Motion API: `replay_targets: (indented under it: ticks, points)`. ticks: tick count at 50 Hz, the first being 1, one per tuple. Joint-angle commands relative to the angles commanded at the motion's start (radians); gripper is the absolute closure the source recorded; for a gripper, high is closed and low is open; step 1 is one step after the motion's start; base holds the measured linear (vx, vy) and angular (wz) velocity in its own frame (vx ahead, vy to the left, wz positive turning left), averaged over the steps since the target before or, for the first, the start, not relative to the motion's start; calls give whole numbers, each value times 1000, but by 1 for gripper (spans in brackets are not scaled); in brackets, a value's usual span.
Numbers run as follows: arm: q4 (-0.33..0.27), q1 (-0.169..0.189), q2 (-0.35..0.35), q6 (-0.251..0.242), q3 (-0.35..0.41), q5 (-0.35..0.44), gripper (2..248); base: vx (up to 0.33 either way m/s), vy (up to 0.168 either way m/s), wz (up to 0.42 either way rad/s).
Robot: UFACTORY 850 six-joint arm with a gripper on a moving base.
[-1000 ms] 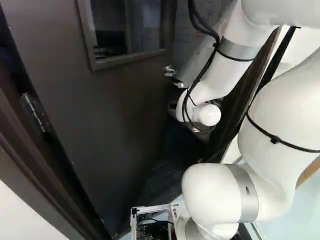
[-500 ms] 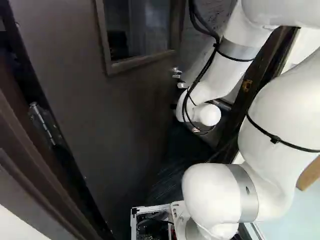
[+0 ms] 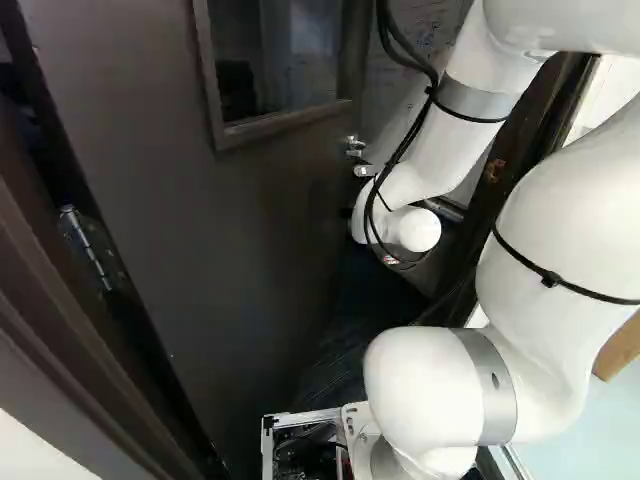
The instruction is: Open the door and move inside
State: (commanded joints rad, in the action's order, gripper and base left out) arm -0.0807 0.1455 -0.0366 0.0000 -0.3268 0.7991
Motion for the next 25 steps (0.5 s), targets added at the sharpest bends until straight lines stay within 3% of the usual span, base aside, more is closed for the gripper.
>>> replay_targets:
  ticks: [25]
  points:
    - [-11,-45,22,0,-22,0,3,0,0,0]
